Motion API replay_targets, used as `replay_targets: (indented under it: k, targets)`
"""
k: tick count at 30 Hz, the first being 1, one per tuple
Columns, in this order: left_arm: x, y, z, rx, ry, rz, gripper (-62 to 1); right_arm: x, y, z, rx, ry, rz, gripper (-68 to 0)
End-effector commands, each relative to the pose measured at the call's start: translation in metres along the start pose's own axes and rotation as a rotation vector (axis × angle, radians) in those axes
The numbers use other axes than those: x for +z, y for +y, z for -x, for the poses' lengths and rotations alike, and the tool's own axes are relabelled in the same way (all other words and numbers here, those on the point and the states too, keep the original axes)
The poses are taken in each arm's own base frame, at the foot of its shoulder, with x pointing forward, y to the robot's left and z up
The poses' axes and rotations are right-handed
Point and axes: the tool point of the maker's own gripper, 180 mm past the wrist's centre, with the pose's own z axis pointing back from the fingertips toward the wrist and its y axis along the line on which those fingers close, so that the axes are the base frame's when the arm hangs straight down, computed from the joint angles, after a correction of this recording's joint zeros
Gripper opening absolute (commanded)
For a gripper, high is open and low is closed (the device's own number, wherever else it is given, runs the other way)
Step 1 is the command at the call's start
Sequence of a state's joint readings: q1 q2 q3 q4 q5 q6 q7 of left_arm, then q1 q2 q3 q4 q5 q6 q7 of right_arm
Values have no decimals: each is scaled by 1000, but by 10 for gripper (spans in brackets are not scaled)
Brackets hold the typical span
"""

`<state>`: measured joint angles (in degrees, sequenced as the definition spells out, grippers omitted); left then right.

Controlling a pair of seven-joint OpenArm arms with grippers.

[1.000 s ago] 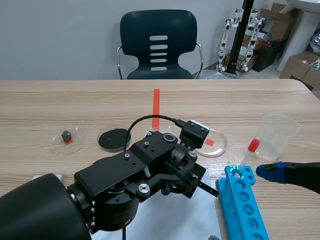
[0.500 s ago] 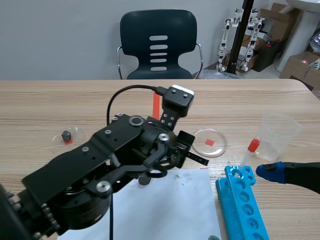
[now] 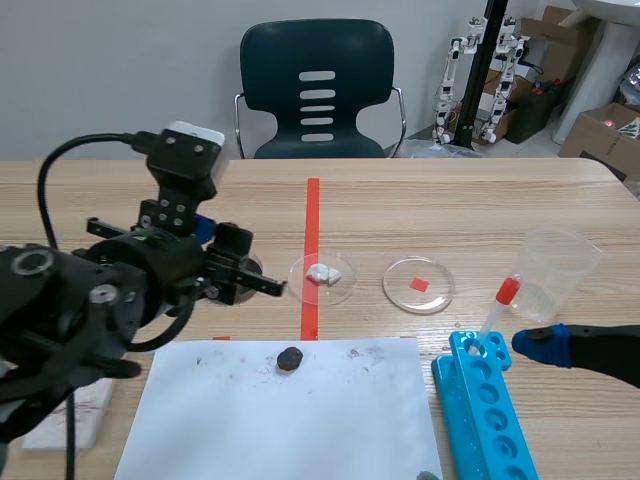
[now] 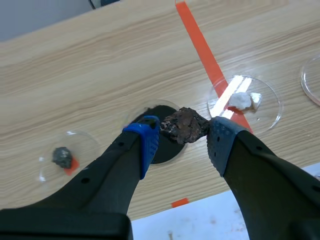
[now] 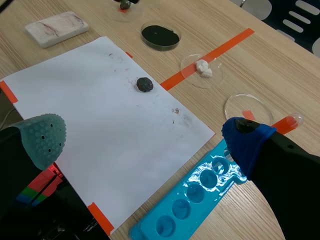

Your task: Pick up the right mineral with the left hand

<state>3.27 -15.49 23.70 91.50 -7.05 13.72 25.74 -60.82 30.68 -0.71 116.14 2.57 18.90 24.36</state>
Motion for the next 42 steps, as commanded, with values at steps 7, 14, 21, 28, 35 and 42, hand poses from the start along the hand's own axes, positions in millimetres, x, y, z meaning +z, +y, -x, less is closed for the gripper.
replay_targets:
  k: [7,14,21,28,35,42]
  targets:
    - [43,6,-16,-41,-142,75,-509,0,-3,-7,4,-29,5,4]
    - [81,3,-11,-70,-168,146,-509,0,-3,-7,4,-29,5,4]
    - [122,5,-6,-100,-184,153,-509,0,-3,-7,4,-29,5,4]
    - [161,-23,6,-192,-191,239,-509,0,-3,-7,4,-29,5,4]
    - [182,-38,10,-190,-227,286,-509,0,-3,-7,4,-29,5,4]
    - [180,-37,15,-194,-194,283,-509,0,-3,-7,4,-29,5,4]
